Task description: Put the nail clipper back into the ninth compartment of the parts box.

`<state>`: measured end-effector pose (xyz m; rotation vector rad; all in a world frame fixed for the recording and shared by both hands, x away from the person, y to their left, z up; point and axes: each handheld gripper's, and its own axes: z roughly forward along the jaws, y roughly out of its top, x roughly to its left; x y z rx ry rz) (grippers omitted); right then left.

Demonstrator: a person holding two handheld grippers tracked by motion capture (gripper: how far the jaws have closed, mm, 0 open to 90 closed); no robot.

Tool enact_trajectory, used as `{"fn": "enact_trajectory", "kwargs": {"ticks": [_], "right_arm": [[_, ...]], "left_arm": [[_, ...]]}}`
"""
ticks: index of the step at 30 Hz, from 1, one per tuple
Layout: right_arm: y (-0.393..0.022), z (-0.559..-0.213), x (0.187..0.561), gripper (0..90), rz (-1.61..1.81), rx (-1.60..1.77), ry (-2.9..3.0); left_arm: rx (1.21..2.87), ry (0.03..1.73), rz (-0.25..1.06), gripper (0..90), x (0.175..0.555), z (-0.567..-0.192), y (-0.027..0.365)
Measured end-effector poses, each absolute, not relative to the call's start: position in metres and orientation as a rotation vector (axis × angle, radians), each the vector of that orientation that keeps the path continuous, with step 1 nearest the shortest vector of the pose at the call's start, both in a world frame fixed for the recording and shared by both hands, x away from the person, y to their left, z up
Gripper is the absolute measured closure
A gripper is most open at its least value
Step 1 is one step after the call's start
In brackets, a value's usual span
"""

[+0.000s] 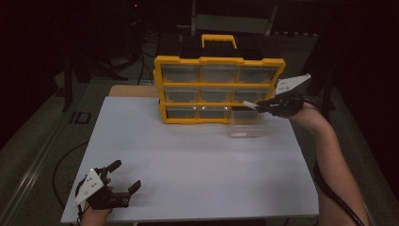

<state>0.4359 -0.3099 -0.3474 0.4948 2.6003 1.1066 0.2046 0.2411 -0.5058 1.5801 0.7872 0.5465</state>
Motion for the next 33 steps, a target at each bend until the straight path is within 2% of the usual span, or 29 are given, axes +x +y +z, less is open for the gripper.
{"fn": "enact_trajectory", "kwargs": {"ticks": [33], "right_arm": [[-0.311,-0.410,0.457,77.7,1.039,0.609,2.674]], "left_arm": [[1.580,0.790,0.539,0.5,0.206,-0.507,0.240]]}}
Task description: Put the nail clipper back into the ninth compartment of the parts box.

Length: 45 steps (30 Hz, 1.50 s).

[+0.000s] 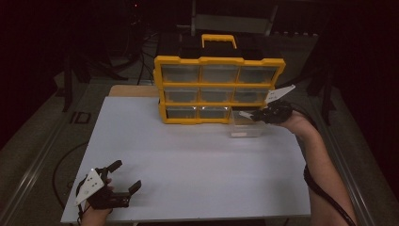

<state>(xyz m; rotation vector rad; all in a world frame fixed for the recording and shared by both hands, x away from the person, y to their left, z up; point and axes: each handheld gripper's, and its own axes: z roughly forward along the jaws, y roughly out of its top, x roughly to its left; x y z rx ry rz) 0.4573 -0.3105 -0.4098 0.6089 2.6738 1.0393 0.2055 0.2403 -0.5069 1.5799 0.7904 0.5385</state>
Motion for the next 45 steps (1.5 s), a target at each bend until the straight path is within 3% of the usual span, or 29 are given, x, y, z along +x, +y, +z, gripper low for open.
{"fn": "enact_trajectory", "kwargs": {"ticks": [4,5,7,8,10,12,13,15,20,45], "right_arm": [[-0.309,-0.412,0.459,77.4,1.037,0.613,2.678],[-0.309,-0.413,0.460,63.7,1.037,0.621,2.681],[-0.309,-0.413,0.460,63.7,1.037,0.621,2.681],[-0.309,-0.411,0.460,45.3,1.070,0.651,2.665],[-0.309,-0.409,0.459,35.5,1.094,0.684,2.657],[-0.309,-0.409,0.459,32.6,1.101,0.696,2.660],[-0.310,-0.407,0.457,24.6,1.121,0.718,2.644],[-0.310,-0.406,0.456,19.5,1.138,0.744,2.637],[-0.308,-0.406,0.452,10.5,1.173,0.796,2.633],[-0.298,-0.411,0.431,12.4,1.213,0.870,2.526]], "left_arm": [[1.578,0.791,0.537,0.5,0.206,-0.507,0.241],[1.577,0.791,0.536,0.5,0.206,-0.507,0.241],[1.577,0.791,0.534,0.5,0.206,-0.507,0.241],[1.579,0.790,0.533,0.5,0.206,-0.507,0.241],[1.580,0.790,0.533,0.4,0.206,-0.507,0.241],[1.579,0.789,0.533,0.5,0.206,-0.507,0.240],[1.579,0.789,0.532,0.5,0.206,-0.507,0.240],[1.579,0.788,0.533,0.5,0.205,-0.507,0.240],[1.578,0.789,0.535,0.5,0.205,-0.507,0.241],[1.562,0.805,0.537,0.5,0.204,-0.506,0.243]]}}
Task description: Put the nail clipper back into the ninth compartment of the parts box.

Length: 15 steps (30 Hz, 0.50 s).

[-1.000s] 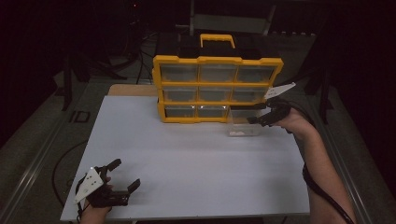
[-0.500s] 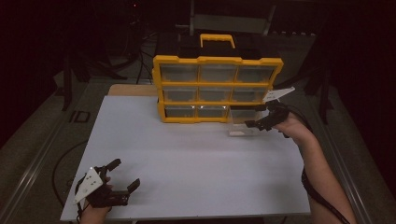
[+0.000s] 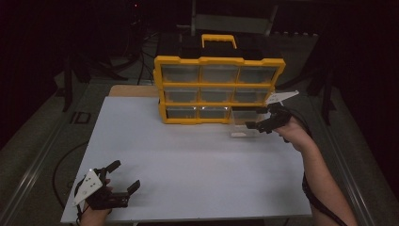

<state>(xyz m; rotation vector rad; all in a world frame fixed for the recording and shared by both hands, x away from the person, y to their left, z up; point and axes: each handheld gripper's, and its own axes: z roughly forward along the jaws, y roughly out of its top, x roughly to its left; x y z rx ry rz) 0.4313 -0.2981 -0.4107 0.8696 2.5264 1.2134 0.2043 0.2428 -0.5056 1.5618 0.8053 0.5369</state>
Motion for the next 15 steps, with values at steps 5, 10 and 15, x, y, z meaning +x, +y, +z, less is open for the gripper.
{"fn": "enact_trajectory", "kwargs": {"ticks": [5,10,15], "right_arm": [[-0.296,-0.409,0.425,11.4,1.235,0.917,2.513],[-0.297,-0.404,0.417,10.8,1.269,0.947,2.492],[-0.304,-0.396,0.401,10.8,1.309,0.953,2.432]], "left_arm": [[1.569,0.802,0.535,0.5,0.205,-0.506,0.242],[1.567,0.800,0.535,0.5,0.204,-0.506,0.242],[1.568,0.803,0.534,0.4,0.205,-0.506,0.241]]}}
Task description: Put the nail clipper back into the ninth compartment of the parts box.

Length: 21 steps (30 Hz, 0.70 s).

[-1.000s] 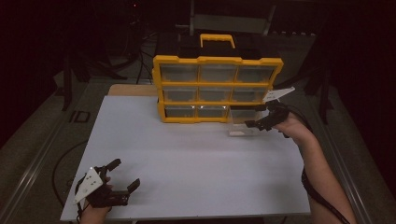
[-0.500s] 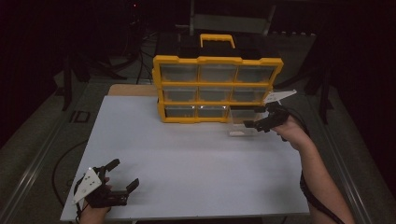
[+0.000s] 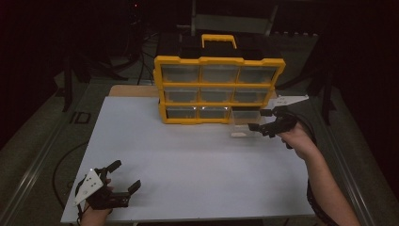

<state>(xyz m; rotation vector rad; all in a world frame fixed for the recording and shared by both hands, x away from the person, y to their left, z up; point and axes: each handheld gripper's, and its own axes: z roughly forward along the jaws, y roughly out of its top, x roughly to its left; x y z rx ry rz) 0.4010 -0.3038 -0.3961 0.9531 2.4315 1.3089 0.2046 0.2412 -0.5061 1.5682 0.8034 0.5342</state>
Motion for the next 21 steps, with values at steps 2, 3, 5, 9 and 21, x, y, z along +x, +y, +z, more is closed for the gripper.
{"fn": "enact_trajectory", "kwargs": {"ticks": [2,3,5,9,21], "right_arm": [[-0.306,-0.395,0.395,10.8,1.313,0.951,2.417],[-0.307,-0.394,0.393,10.8,1.315,0.950,2.416],[-0.309,-0.393,0.387,10.8,1.313,0.949,2.405],[-0.313,-0.392,0.376,10.8,1.319,0.948,2.371],[-0.327,-0.402,0.345,10.8,1.298,0.956,2.279]], "left_arm": [[1.567,0.804,0.535,0.5,0.204,-0.506,0.241],[1.564,0.805,0.538,0.5,0.204,-0.506,0.242],[1.557,0.803,0.537,0.5,0.204,-0.505,0.242],[1.563,0.802,0.535,0.5,0.204,-0.505,0.242],[1.561,0.801,0.528,0.5,0.204,-0.506,0.242]]}}
